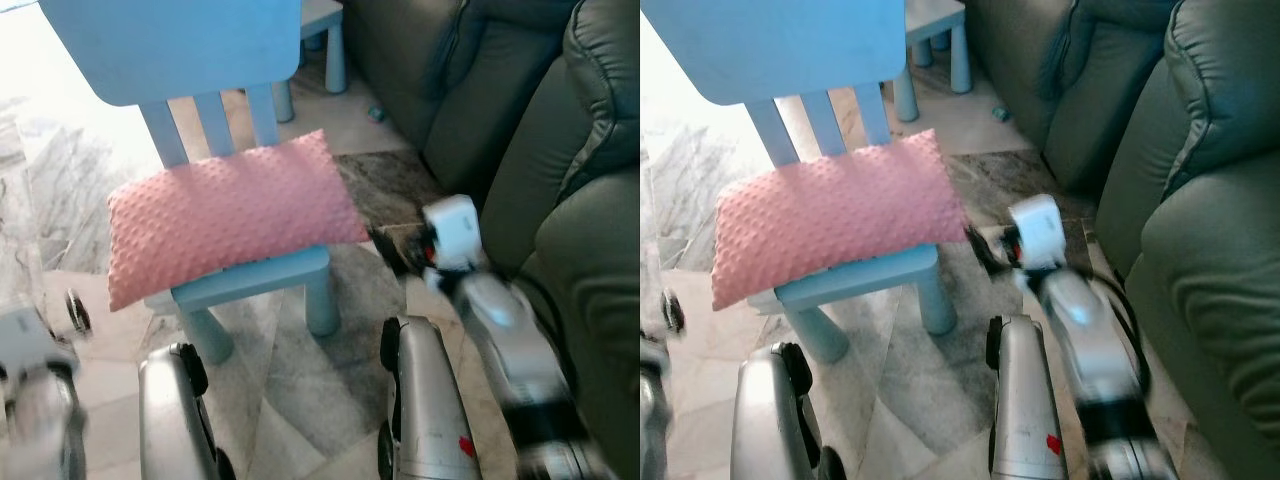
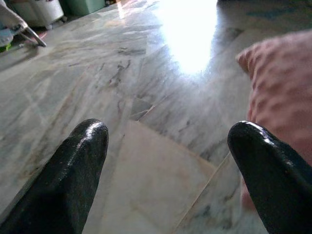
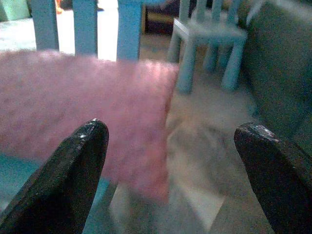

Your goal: Move the pillow to the sofa

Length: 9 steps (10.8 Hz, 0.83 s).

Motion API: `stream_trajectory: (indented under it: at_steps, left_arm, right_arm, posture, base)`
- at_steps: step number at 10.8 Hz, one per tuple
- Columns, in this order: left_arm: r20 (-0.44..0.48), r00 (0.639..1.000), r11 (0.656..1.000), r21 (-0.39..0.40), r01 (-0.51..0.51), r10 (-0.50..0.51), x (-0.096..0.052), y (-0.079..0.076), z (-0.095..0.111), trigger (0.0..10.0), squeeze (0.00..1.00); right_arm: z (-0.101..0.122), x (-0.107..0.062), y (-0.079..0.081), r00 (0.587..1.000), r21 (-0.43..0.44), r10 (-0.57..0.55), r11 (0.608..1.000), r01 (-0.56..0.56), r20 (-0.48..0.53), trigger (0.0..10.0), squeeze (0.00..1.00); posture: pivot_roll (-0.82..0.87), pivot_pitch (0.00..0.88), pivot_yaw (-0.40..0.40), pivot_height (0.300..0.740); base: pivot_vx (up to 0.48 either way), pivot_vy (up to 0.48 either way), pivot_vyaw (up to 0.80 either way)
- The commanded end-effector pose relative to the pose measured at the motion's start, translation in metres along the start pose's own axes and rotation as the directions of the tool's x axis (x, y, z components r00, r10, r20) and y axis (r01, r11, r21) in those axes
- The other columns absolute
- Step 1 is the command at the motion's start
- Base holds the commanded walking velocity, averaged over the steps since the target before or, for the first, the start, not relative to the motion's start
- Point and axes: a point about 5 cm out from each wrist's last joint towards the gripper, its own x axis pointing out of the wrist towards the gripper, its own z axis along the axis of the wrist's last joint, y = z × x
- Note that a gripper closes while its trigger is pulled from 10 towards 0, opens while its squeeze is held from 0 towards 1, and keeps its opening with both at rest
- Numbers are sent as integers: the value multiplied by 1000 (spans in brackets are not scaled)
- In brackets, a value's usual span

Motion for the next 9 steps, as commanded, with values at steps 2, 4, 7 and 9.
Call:
stream_trajectory:
  at_steps: [2, 4, 7, 9]
  left_arm:
    - [-17, 1000, 995, -95, -13, 12, 20, 0, 4, 10000, 0]
    - [-8, 996, 972, -222, 82, -85, 45, -27, 20, 10000, 0]
    - [-68, 983, 928, -345, 138, -171, 53, -55, 13, 10000, 0]
    - [-93, 970, 897, -409, 170, -226, 56, -68, 13, 10000, 0]
  right_arm:
    - [11, 18, -2, 999, -4, -6, 1000, 6, 43, 10000, 0]
    - [28, 42, 2, 992, 13, 85, 996, -87, 88, 10000, 0]
    - [35, 66, 14, 978, -13, 195, 981, -195, 71, 10000, 0]
    - [37, 78, 30, 960, 8, 275, 961, -276, 43, 10000, 0]
  posture:
    - [-172, 266, 14, 395]
    - [-181, 284, 12, 395]
    - [-180, 309, 5, 395]
    - [-178, 319, -4, 395]
  base:
    - [0, 0, 0]
    - [0, 0, 0]
    - [0, 0, 0]
    - [0, 0, 0]
